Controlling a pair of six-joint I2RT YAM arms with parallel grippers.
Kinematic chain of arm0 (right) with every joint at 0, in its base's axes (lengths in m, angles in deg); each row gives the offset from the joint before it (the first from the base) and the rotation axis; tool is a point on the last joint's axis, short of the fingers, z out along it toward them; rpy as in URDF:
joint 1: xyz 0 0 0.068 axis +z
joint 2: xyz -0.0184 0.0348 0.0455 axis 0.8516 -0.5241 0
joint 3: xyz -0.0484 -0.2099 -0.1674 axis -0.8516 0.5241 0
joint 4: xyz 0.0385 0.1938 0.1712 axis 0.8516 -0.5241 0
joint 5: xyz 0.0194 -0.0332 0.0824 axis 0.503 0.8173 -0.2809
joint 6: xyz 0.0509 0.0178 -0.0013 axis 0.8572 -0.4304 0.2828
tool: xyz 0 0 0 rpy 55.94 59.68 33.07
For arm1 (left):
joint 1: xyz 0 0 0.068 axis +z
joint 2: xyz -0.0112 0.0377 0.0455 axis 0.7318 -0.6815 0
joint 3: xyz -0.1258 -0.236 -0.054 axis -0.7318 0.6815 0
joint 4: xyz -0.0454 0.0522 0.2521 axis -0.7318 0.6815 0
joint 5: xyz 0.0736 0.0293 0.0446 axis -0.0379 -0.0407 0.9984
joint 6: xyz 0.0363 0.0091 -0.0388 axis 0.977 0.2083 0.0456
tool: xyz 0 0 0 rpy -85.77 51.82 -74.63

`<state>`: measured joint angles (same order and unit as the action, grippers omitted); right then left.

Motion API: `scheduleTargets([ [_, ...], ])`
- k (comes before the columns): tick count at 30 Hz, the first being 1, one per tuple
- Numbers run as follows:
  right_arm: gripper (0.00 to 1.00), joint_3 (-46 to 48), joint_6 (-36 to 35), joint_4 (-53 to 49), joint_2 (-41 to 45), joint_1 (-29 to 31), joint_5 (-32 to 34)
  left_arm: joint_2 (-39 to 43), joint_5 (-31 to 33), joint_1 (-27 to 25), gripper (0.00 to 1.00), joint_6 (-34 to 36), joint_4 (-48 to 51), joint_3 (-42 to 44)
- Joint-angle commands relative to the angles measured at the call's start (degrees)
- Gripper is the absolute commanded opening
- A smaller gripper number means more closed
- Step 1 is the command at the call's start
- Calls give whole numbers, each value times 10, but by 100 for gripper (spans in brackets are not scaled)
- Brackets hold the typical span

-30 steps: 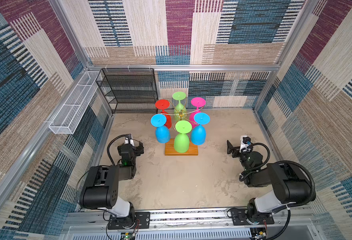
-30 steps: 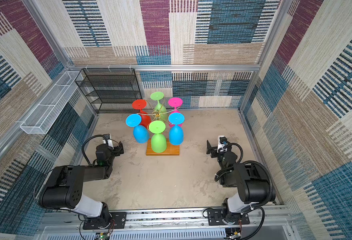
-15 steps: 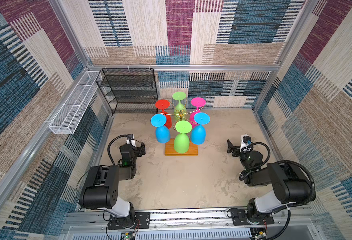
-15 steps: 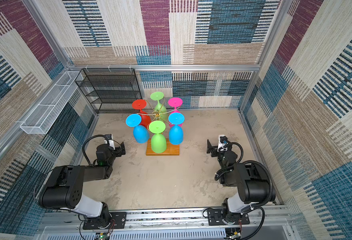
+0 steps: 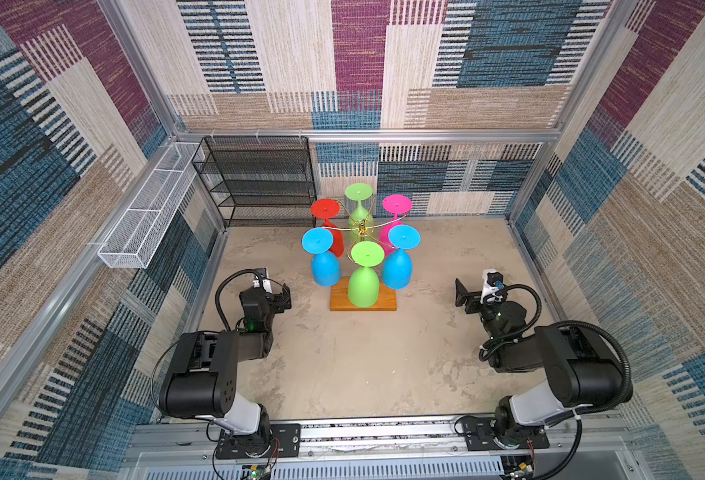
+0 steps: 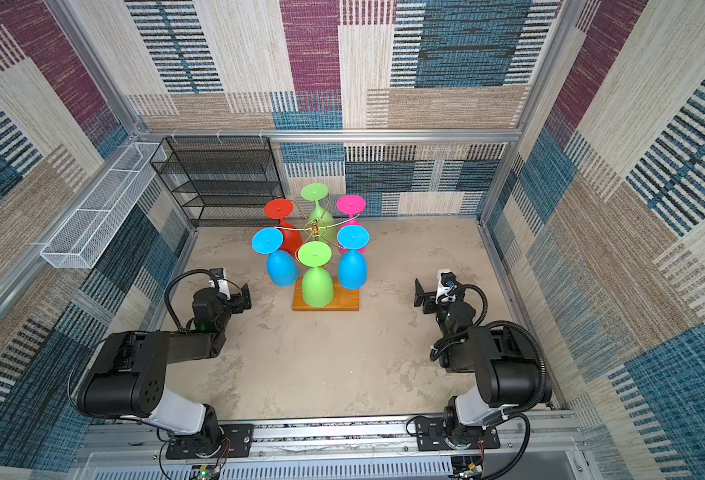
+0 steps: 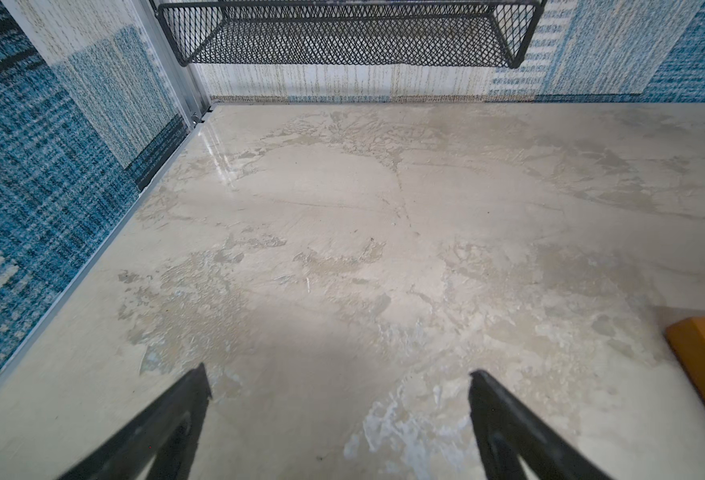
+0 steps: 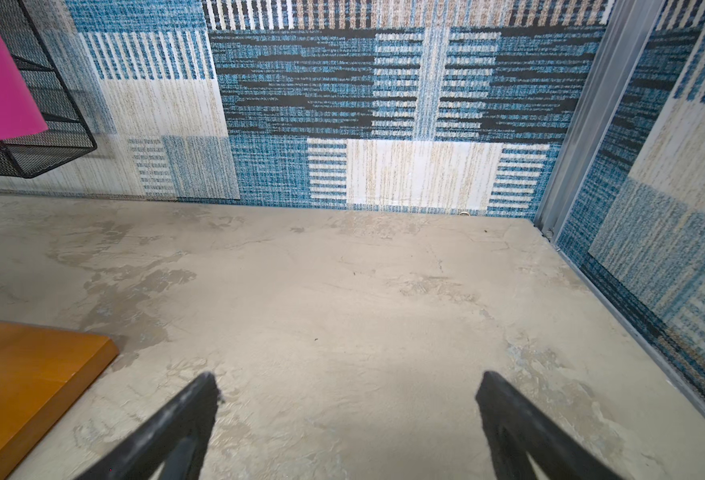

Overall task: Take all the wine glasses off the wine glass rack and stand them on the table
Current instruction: 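Raise both arms and move the right gripper toward the cyan glass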

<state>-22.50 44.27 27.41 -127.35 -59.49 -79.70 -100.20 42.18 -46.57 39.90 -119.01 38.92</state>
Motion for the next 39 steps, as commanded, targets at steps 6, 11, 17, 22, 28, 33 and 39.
scheduleTargets([
  [6, 99, -126, 99, -286, 160, 0, 74, 103, 100, 1, 95, -63, 273, -105],
  [11, 99, -259, 264, -491, 240, -3, -12, 205, 96, 9, 99, -131, 460, -178],
  [17, 98, -337, 384, -555, 252, -39, -215, 350, 8, 51, 97, -162, 378, -127],
  [22, 85, -410, 420, -615, 218, -40, -367, 376, -87, 80, 95, -174, 380, -159],
  [28, 77, -454, 423, -700, 228, -16, -422, 368, -141, 84, 93, -176, 384, -193],
  [33, 76, -486, 416, -749, 217, 48, -419, 352, -182, 95, 91, -188, 408, -206],
  [39, 76, -488, 444, -729, 189, 83, -438, 361, -189, 102, 90, -189, 417, -203],
])
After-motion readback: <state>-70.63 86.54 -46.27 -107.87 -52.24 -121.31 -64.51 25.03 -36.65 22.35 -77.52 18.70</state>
